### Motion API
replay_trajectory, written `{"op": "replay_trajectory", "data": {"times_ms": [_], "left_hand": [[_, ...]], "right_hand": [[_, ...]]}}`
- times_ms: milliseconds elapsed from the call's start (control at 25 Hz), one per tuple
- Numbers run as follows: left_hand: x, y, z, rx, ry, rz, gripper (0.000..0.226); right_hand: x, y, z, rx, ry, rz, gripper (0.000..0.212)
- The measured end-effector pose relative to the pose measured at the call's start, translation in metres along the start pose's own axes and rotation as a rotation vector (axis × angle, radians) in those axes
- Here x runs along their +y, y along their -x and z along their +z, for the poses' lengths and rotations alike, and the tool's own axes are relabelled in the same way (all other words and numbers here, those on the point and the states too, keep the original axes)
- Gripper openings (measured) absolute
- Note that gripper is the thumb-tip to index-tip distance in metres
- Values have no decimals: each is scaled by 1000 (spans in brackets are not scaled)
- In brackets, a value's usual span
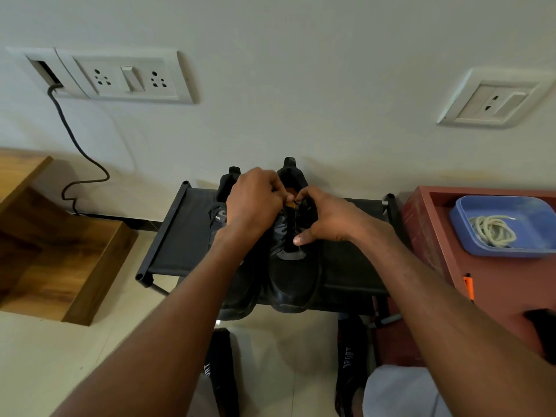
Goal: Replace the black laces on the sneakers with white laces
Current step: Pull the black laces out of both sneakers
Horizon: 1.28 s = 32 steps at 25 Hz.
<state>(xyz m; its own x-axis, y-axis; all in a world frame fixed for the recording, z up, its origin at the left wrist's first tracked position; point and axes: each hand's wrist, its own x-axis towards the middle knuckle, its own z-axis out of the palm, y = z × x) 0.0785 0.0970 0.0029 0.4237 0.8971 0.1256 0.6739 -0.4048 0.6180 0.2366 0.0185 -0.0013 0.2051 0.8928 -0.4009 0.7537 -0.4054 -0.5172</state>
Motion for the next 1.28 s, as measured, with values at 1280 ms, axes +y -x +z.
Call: {"op": "replay_trajectory", "data": {"times_ms": [1280], "left_hand": [[-9, -6, 8, -68, -186, 155, 6]], "right_hand": [[0, 1, 3, 4, -4, 23, 95]]}}
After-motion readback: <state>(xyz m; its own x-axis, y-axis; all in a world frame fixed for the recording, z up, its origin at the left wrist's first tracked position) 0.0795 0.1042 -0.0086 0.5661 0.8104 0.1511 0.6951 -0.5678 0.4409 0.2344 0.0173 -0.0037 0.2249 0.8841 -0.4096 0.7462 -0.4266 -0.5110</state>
